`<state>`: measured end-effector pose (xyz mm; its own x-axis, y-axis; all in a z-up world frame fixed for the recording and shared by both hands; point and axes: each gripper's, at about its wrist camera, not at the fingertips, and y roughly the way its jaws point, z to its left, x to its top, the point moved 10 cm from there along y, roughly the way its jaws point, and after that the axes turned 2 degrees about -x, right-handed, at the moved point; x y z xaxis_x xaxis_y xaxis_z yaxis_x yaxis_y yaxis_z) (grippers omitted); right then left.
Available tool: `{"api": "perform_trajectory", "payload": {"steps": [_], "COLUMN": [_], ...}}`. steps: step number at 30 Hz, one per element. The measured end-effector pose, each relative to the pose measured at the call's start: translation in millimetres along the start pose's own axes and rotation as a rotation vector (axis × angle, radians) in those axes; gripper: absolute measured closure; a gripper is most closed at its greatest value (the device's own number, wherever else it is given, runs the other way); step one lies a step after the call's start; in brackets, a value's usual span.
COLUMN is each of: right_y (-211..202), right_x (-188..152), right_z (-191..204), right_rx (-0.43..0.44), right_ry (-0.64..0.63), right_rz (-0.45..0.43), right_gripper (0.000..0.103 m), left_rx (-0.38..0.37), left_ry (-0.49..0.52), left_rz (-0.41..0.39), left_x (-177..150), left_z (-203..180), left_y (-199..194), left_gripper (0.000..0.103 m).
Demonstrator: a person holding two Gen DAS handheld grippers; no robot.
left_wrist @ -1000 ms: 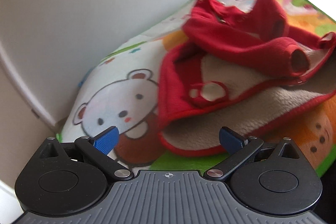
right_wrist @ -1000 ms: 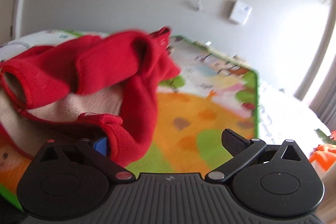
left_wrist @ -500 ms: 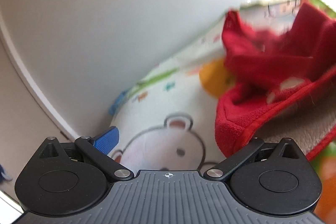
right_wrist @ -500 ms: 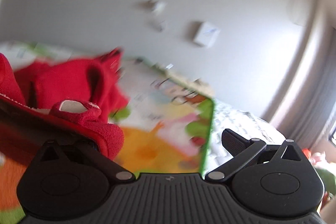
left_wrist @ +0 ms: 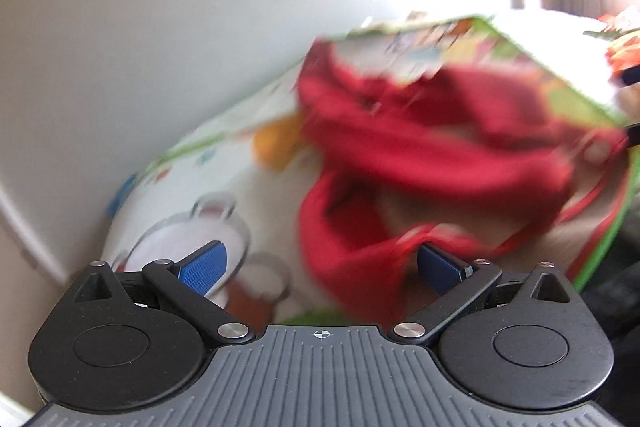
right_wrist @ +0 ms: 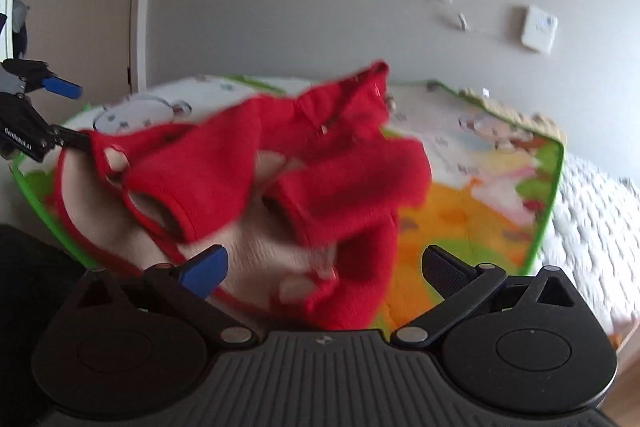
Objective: Fold clothes
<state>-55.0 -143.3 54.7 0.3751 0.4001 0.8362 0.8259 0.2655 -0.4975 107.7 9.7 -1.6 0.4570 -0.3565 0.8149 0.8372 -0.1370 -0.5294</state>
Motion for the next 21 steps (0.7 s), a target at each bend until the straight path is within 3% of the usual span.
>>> {"api": "perform_trajectory", "payload": {"steps": [4,10,15,19,21], "right_y": [32,84,95,91,93], "right_x": [13,9,2,-4,-9], "right_z": [3,1,3,6,6], "right_rx": [-0.091,-0.180,-0.166,-0.157,-0.162], "right_ry": [-0.076,-0.135,-0.151,-0.173,-0.174], "right_rz": [0.009,0.084,0.100,0.094,0.103], "right_gripper": [0.000,0.000,0.000,0.000,0.000], "left_rx": [-0.072,-0.116,-0.145,-0.215,-0.210], "left_ry": [0.069,0.212,0.243,0.212,0.251], "left_rz": [-0.056,-0.013,0.009,-0.041,-0.053], "left_x": [21,24,22,28,26], "left_z": [-41,-95,-108,-106,-111], "left_y": [1,37,50,27,21], "left_gripper": [0.000,0.000,0.000,0.000,0.000]}}
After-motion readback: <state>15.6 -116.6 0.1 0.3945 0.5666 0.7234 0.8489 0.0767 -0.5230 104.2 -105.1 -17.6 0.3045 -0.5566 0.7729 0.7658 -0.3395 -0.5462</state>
